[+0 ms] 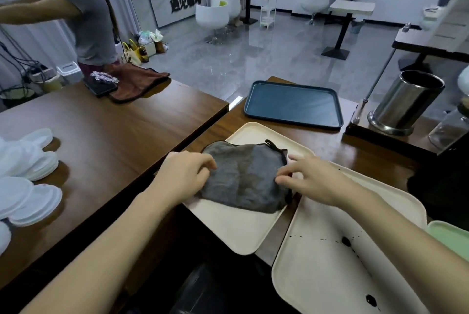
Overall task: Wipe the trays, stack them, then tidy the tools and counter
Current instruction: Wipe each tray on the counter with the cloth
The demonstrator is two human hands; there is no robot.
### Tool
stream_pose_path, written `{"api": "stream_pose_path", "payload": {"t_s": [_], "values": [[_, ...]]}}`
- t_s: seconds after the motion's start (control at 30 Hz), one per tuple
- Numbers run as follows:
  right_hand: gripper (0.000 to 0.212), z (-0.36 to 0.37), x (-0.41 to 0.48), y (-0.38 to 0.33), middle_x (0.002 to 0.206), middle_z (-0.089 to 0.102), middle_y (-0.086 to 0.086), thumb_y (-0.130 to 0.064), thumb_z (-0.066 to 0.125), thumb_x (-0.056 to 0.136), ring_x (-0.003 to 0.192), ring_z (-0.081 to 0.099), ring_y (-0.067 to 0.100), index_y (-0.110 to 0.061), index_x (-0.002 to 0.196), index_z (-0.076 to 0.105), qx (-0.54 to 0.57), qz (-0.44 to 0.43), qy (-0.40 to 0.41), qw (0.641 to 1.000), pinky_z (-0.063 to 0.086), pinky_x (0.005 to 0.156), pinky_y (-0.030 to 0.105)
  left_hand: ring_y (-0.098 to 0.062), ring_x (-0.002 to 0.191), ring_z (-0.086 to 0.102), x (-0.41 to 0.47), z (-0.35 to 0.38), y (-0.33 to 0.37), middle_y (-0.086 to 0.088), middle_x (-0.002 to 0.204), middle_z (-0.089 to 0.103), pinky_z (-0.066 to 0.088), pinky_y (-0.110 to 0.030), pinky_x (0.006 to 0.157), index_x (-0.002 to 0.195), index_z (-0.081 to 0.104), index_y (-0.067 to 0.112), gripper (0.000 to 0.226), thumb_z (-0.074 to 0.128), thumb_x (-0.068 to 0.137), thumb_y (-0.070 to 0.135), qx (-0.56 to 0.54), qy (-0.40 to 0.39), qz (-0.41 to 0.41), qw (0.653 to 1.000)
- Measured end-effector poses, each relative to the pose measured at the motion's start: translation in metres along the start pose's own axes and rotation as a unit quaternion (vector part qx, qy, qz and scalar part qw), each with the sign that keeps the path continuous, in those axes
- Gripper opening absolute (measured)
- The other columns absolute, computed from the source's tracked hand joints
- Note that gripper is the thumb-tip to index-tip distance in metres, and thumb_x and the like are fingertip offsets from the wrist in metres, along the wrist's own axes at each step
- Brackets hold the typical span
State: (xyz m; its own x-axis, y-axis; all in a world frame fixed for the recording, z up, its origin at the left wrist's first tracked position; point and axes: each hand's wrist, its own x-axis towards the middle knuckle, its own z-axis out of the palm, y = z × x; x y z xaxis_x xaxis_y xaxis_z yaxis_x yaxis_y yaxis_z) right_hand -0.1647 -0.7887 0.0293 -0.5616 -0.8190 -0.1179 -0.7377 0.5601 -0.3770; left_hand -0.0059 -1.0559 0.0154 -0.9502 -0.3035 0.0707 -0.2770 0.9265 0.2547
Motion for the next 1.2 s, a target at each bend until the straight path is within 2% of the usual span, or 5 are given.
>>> {"api": "stream_pose_path", "payload": {"t_s": [0.17, 0.33, 0.43, 0.77, 1.2], "values": [[0.023, 0.007, 0.048, 0.004, 0.118, 0.071, -0.017, -0.038, 0.058, 0.097, 0.113, 0.062, 0.015, -0.043, 0.115, 0.072, 0.002, 0.010, 0.075, 0.997, 0.049, 0.096, 0.036, -0.021, 0.094, 0.067, 0.013, 0.018, 0.027, 0.011, 0.100, 0.072, 0.055, -0.038, 0.080, 0.099, 0.064, 0.038, 0.011, 0.060, 0.094, 0.046, -0.029, 0.002, -0.044, 0.999], [0.035, 0.011, 0.096, -0.015, 0.133, 0.064, -0.014, -0.018, 0.052, 0.102, 0.121, 0.055, 0.013, -0.037, 0.124, 0.071, -0.003, -0.101, 0.036, 0.994, 0.034, 0.090, 0.017, -0.022, 0.084, 0.062, 0.000, 0.052, 0.056, 0.006, 0.083, 0.063, 0.035, -0.036, 0.064, 0.087, 0.047, 0.027, 0.037, 0.060, 0.089, 0.061, -0.015, 0.032, -0.090, 0.995], [0.039, 0.019, 0.119, -0.022, 0.133, 0.064, -0.008, -0.015, 0.049, 0.103, 0.117, 0.057, 0.019, -0.039, 0.127, 0.068, -0.022, -0.139, -0.014, 0.990, 0.042, 0.099, 0.032, -0.018, 0.078, 0.057, -0.006, 0.056, 0.060, 0.009, 0.083, 0.054, 0.033, -0.035, 0.062, 0.086, 0.041, 0.031, 0.045, 0.058, 0.084, 0.072, -0.003, 0.026, -0.115, 0.993], [0.017, 0.009, 0.109, -0.001, 0.096, 0.057, -0.007, -0.032, 0.068, 0.091, 0.107, 0.056, 0.020, -0.030, 0.108, 0.073, -0.090, -0.096, -0.001, 0.991, 0.042, 0.080, 0.032, -0.023, 0.085, 0.053, -0.007, 0.042, 0.038, 0.009, 0.090, 0.050, 0.041, -0.035, 0.067, 0.089, 0.043, 0.031, 0.016, 0.058, 0.095, 0.035, -0.014, 0.054, -0.095, 0.994], [0.005, -0.045, 0.045, -0.003, 0.099, 0.069, -0.013, -0.031, 0.072, 0.088, 0.096, 0.061, 0.009, -0.033, 0.091, 0.070, 0.138, -0.060, 0.141, 0.978, 0.050, 0.088, 0.039, -0.011, 0.091, 0.051, 0.025, -0.027, 0.020, 0.009, 0.102, 0.066, 0.037, -0.029, 0.076, 0.111, 0.067, 0.023, 0.022, 0.065, 0.092, 0.013, -0.067, 0.179, 0.076, 0.979]]}}
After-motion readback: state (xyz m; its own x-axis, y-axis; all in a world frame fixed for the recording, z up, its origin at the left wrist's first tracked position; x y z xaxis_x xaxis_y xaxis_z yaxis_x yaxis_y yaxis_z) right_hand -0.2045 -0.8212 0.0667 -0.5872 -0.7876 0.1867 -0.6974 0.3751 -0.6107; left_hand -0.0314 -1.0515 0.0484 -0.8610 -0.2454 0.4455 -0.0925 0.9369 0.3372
